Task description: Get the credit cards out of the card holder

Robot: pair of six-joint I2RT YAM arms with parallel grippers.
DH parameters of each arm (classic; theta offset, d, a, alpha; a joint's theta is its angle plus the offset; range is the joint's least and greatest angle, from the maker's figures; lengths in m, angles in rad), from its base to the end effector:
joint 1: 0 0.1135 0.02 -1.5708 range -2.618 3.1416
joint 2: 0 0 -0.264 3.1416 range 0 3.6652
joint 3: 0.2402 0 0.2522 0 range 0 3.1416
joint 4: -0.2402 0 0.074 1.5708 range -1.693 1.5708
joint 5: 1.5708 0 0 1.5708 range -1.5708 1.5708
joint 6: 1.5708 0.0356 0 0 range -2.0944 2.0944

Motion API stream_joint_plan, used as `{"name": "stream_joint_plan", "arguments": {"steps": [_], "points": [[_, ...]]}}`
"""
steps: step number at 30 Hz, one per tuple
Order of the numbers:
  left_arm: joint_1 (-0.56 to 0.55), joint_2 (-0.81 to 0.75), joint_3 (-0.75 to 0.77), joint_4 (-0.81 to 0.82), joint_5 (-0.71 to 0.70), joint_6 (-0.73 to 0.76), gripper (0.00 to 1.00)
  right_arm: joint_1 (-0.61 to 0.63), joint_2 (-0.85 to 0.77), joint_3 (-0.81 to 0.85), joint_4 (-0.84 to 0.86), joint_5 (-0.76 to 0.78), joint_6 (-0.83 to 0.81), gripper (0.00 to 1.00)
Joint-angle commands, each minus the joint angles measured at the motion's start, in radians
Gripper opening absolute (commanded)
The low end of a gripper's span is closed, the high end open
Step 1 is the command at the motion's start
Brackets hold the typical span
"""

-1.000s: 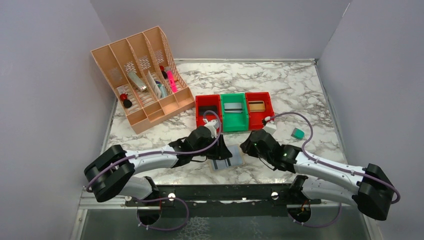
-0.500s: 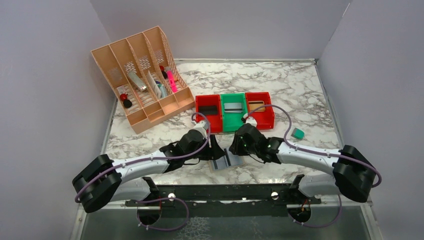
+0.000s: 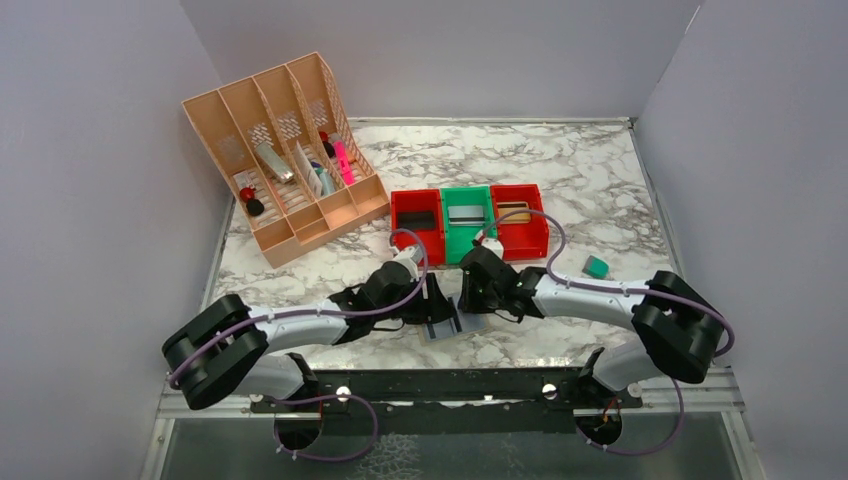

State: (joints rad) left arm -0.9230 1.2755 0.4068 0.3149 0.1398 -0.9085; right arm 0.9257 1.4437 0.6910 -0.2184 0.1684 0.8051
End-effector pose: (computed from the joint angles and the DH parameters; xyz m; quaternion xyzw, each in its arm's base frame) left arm 0.1409 -0.1945 0.1603 0.0403 0.8711 -0.4223 0.2475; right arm 0.1659 0.2105 0.1616 -0.0326 0.9518 0.1720 0.2520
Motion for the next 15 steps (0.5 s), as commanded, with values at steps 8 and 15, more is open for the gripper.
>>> {"name": "stream_joint_plan", "arguments": {"steps": [8,15], "points": [[0.003,0.090,0.063,0.041,0.068,0.000,0.65,-0.005,-0.069,-0.053,-0.049,0.060,0.015,0.33],[0.003,0.137,0.068,0.042,0.073,-0.011,0.61,-0.005,-0.021,-0.041,-0.078,0.065,0.030,0.32]]}}
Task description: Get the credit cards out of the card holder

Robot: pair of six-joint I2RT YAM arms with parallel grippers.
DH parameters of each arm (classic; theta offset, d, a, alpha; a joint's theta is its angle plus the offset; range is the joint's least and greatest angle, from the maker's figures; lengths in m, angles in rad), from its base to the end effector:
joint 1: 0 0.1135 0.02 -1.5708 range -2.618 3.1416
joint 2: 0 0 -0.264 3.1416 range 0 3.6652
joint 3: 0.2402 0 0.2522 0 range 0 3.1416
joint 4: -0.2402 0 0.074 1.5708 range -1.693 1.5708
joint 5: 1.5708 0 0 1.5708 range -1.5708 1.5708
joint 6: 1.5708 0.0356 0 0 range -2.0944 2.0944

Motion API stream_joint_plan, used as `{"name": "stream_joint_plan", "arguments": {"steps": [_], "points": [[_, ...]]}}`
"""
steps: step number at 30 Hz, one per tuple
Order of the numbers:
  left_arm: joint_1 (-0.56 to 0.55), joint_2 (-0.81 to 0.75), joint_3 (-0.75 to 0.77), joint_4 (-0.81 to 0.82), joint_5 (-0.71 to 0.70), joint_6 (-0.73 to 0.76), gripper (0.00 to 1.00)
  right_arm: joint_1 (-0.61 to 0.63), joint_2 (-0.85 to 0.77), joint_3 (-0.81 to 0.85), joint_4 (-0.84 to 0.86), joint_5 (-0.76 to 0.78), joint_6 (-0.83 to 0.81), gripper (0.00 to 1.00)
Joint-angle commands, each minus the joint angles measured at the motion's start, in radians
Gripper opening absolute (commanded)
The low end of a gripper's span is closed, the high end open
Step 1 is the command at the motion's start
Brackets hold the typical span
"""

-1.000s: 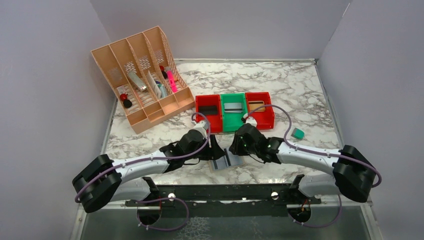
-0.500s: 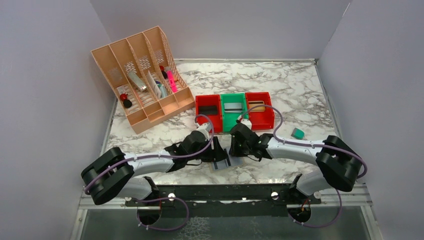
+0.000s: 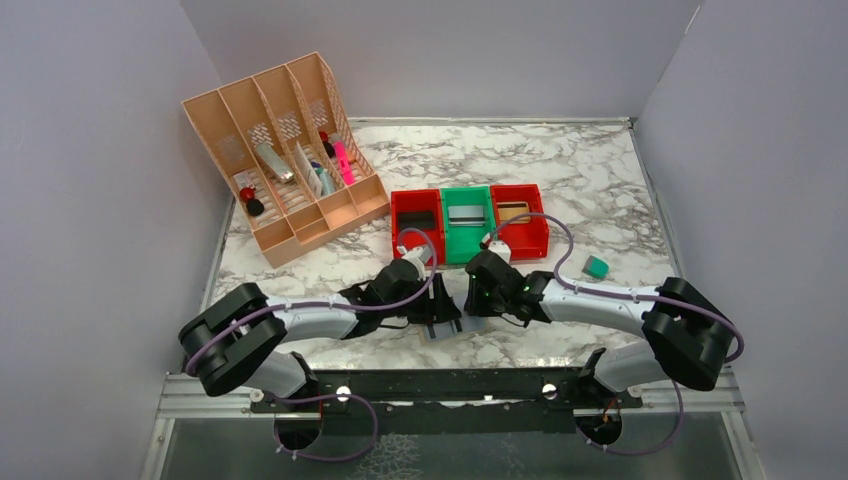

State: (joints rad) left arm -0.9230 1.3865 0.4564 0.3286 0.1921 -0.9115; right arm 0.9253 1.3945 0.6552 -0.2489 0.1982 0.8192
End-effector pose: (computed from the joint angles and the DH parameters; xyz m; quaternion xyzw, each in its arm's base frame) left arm 0.1490 -0.2082 0.1509 0.0498 0.8805 -0.4198 0.2146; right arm 0.1590 0.1995 0.1618 -0.0222 0.9533 0.1579 0.2564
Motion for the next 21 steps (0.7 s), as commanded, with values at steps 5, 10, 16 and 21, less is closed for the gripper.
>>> {"name": "stream_joint_plan", "arguments": {"steps": [5,10,16,21], "points": [[0.002,0.053,0.002,0.042,0.003,-0.020,0.55,-0.005,0.008,-0.025,-0.031,0.026,0.031,0.32],[0.003,0.093,-0.021,0.119,-0.007,-0.060,0.48,-0.005,0.000,-0.040,-0.021,0.022,0.039,0.32],[0.002,0.178,-0.048,0.256,0.009,-0.135,0.36,-0.005,0.000,-0.044,-0.030,0.040,0.058,0.32],[0.002,0.204,-0.094,0.327,-0.001,-0.178,0.25,-0.005,-0.003,-0.046,-0.020,0.034,0.058,0.32]]}}
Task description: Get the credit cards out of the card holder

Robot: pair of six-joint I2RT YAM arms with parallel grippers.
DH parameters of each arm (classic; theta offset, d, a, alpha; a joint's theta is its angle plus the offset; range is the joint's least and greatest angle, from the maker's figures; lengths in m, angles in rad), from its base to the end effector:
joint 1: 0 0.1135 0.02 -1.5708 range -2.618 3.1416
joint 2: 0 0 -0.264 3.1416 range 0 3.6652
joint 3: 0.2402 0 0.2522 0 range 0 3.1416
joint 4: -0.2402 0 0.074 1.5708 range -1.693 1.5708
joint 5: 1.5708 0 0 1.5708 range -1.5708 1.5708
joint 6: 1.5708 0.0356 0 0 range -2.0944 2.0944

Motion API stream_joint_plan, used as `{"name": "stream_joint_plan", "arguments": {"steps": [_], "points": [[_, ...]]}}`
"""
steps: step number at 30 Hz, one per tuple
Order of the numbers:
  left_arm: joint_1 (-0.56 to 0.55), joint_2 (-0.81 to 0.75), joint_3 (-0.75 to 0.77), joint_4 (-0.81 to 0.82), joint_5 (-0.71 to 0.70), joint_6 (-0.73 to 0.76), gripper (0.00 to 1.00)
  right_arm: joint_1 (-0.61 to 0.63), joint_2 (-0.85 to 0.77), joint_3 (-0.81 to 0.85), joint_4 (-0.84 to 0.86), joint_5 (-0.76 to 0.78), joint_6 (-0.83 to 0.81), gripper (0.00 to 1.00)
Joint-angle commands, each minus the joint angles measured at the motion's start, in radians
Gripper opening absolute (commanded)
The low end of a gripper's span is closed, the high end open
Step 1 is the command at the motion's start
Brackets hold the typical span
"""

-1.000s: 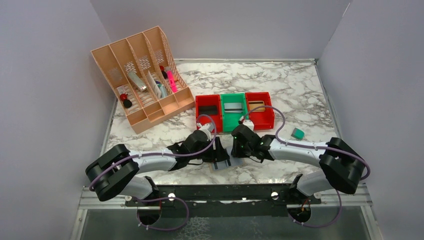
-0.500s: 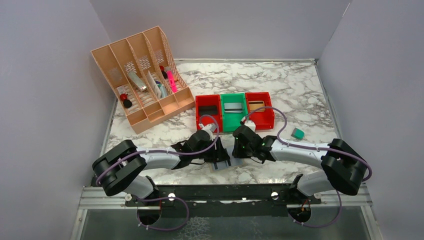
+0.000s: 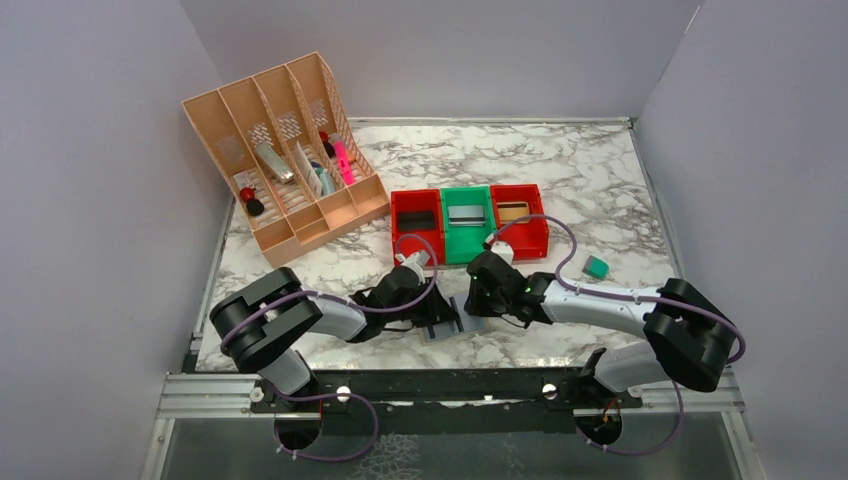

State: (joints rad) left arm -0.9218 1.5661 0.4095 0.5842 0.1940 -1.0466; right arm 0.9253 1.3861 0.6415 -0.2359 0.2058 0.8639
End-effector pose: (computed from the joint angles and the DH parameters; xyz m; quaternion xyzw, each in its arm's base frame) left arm 0.1540 -0.2143 0.1184 -0.0082 0.8750 -0.4439 0.1929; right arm 0.1580 0.1976 0.1607 0.0007 0.9522 0.1642 0.2577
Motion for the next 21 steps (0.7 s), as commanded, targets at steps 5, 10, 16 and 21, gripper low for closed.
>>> {"name": "stream_joint_plan", "arguments": {"steps": [5,10,16,21], "points": [[0.001,0.002,-0.058,0.076,-0.020,-0.043,0.14,-0.005,0.007,-0.035,-0.034,0.030,0.023,0.32],[0.001,-0.016,-0.063,0.077,-0.028,-0.039,0.02,-0.006,0.003,-0.036,-0.032,0.034,0.026,0.32],[0.003,-0.022,-0.067,0.077,-0.017,-0.032,0.00,-0.006,0.001,-0.038,-0.032,0.040,0.033,0.32],[0.002,-0.050,-0.082,0.075,-0.014,-0.032,0.00,-0.005,0.001,-0.036,-0.032,0.041,0.033,0.32]]}}
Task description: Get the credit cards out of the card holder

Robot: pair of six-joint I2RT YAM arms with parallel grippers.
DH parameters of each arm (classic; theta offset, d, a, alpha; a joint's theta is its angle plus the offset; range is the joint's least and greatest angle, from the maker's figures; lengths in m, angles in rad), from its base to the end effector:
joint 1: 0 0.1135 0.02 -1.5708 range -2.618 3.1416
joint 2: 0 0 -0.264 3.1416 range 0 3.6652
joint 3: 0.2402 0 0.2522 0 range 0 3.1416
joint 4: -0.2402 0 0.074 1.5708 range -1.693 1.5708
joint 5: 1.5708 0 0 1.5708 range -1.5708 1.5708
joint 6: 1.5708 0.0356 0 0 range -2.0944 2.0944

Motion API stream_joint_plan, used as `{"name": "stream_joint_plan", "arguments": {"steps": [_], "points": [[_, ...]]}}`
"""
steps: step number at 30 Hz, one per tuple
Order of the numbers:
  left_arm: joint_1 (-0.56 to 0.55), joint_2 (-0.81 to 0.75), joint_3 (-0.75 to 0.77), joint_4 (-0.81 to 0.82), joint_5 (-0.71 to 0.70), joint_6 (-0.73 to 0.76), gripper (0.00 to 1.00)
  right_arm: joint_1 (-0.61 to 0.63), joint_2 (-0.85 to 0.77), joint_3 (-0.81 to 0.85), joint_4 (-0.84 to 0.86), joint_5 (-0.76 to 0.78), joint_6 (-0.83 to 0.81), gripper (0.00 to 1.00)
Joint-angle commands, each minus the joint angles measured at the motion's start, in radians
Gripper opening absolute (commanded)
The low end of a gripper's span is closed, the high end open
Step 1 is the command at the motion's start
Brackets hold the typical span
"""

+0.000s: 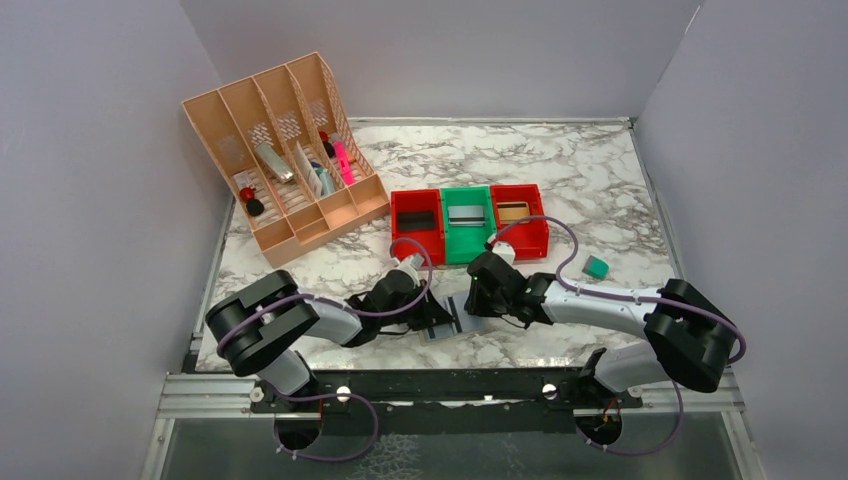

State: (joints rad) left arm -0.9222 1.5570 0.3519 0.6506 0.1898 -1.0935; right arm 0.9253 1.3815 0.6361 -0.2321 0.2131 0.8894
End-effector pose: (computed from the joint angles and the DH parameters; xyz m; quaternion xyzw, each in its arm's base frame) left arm 0.1472 -0.2054 0.1128 -0.0285 0.8705 -0.4538 0.1885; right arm 0.1575 0.1966 0.1605 0.0140 0.9513 0.1664 0.2591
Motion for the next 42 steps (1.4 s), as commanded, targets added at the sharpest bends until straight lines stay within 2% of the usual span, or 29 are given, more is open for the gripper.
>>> {"name": "stream_joint_plan", "arguments": {"steps": [1,12,18,23,28,33,42], "points": [[0.003,-0.050,-0.029,0.008,-0.012,0.015,0.00,-0.006,0.005,-0.031,-0.036,0.035,0.009,0.32],[0.003,-0.095,-0.036,0.006,0.007,0.010,0.00,-0.005,0.014,-0.037,-0.007,0.005,0.006,0.31],[0.003,-0.085,-0.021,0.007,0.002,-0.003,0.23,-0.005,0.015,-0.056,0.043,-0.031,0.003,0.19],[0.003,-0.083,-0.012,0.007,0.002,-0.005,0.34,-0.005,0.023,-0.060,0.046,-0.035,0.005,0.15],[0.003,-0.061,0.007,0.008,0.019,0.003,0.40,-0.005,0.027,-0.061,0.045,-0.034,0.010,0.15],[0.001,-0.028,0.018,0.009,0.023,0.007,0.39,-0.005,0.024,-0.061,0.036,-0.027,0.013,0.15],[0.002,-0.024,0.013,0.009,-0.015,0.016,0.19,-0.005,0.012,-0.066,0.036,-0.021,0.015,0.15]]}}
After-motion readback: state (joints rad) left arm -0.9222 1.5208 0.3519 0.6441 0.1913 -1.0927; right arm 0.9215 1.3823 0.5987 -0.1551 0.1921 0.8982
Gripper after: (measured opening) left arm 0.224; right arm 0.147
